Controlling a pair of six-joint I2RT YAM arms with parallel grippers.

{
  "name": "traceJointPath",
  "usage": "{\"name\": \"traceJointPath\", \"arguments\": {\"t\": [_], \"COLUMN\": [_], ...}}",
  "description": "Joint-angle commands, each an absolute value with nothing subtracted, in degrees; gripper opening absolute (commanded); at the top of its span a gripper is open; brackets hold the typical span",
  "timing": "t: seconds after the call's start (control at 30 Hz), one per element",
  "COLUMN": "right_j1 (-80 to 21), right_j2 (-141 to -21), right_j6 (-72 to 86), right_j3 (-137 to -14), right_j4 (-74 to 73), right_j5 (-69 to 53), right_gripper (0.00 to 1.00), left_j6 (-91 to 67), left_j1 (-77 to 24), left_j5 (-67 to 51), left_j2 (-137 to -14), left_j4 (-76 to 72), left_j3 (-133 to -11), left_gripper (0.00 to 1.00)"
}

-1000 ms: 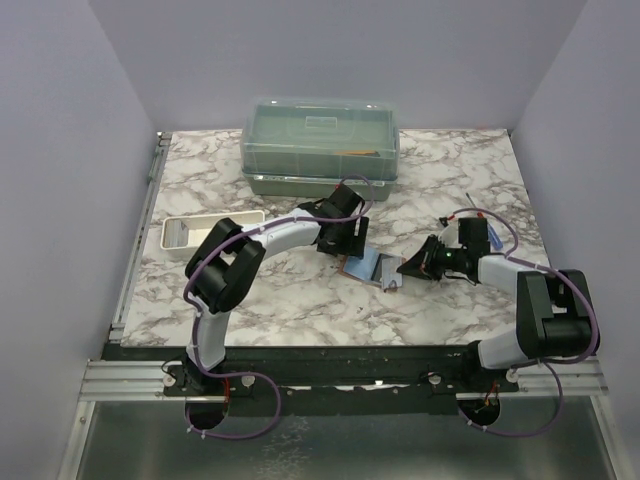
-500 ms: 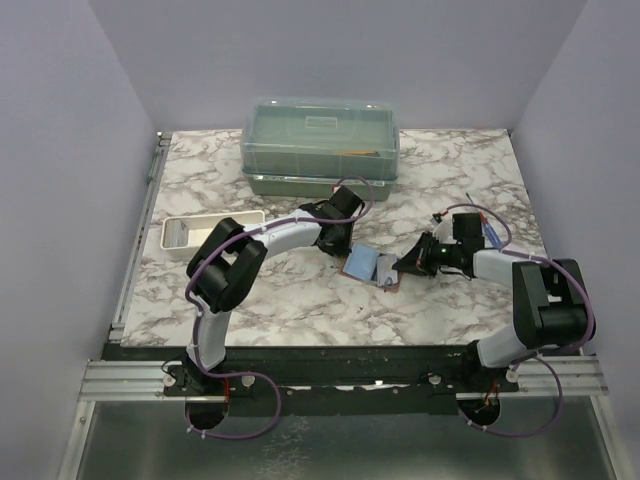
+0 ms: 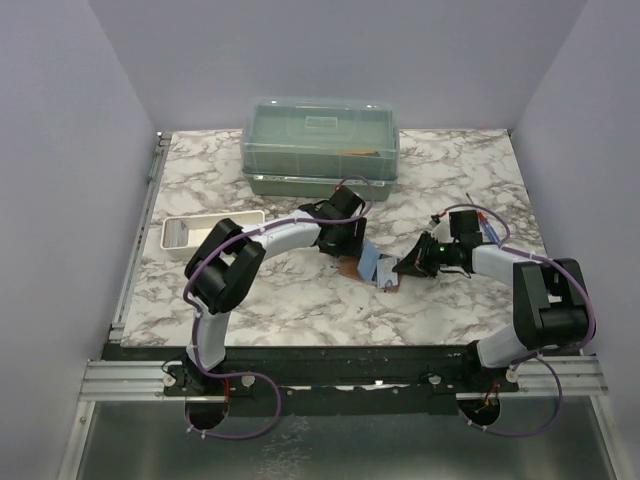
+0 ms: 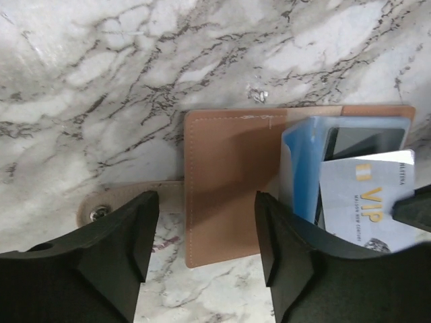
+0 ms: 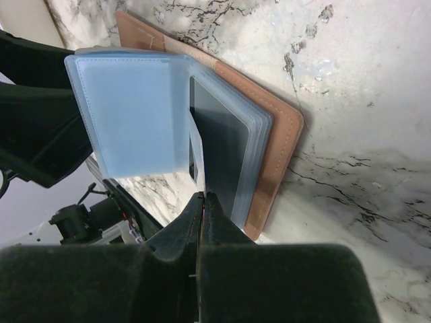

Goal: Put the credit cards into the card holder
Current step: Insert the credit card into the card holder.

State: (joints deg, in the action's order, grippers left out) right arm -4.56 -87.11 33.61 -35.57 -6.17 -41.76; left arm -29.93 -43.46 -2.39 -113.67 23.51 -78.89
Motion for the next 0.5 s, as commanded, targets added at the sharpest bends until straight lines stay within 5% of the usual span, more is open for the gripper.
{"name": "traceJointPath", "arguments": {"t": [0.0, 0.47], "right_j1": [-5.0, -5.1], "right_j2": [-86.1, -86.4], "right_j6": [33.3, 33.0], "right_j3": [-36.5, -35.7], "right_j4": [-8.9, -7.2], "right_j5": [-40.1, -40.8], "right_gripper": [0.00, 0.00], "left_j6": [-32.1, -30.5], "left_j1": [-42.5, -39.6], "left_j5": [-9.9, -4.5], "left_j2": [-112.0, -107.6], "left_j4": [26.9, 31.2], "left_j3": [-77.3, -78.8], "left_gripper": [0.67, 0.75]}}
